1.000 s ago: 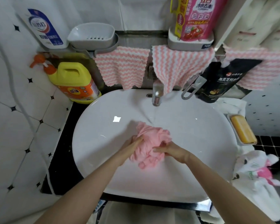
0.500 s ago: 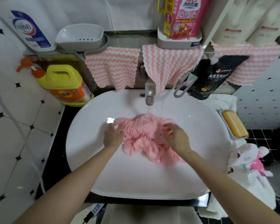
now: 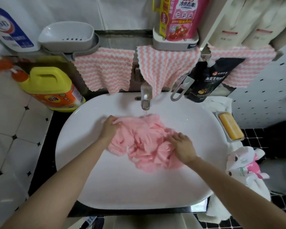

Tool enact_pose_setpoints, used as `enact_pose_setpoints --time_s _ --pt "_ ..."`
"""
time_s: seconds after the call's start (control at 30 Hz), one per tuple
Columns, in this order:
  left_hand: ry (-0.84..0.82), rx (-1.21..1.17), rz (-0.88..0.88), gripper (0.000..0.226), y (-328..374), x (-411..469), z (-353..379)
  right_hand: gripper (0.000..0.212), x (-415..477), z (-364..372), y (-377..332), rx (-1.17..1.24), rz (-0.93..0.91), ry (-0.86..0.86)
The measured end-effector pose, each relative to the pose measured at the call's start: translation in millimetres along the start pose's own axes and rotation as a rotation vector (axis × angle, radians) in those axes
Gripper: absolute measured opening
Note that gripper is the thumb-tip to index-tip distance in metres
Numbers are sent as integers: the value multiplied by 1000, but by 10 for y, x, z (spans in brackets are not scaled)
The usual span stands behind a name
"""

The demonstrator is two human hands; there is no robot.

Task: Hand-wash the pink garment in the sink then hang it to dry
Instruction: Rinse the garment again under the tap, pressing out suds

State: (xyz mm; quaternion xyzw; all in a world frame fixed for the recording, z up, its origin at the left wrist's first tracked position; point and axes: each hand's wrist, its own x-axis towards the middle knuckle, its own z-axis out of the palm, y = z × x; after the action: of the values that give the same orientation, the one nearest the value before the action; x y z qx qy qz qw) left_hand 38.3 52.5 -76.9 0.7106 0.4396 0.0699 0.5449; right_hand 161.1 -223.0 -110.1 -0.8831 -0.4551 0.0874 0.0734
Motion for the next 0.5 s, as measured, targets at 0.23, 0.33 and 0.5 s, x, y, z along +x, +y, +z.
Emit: enact_pose_setpoints --time_s 0.23,0.33,0.5 --pt "118 944 34 29 -425 70 -539 43 198 -322 251 -278 382 -336" --pt "192 1027 444 40 -496 -66 -342 73 346 -459 -183 -101 222 -380" --pt "-487 1272 366 53 -601 -329 34 110 483 -65 -919 398 37 -538"
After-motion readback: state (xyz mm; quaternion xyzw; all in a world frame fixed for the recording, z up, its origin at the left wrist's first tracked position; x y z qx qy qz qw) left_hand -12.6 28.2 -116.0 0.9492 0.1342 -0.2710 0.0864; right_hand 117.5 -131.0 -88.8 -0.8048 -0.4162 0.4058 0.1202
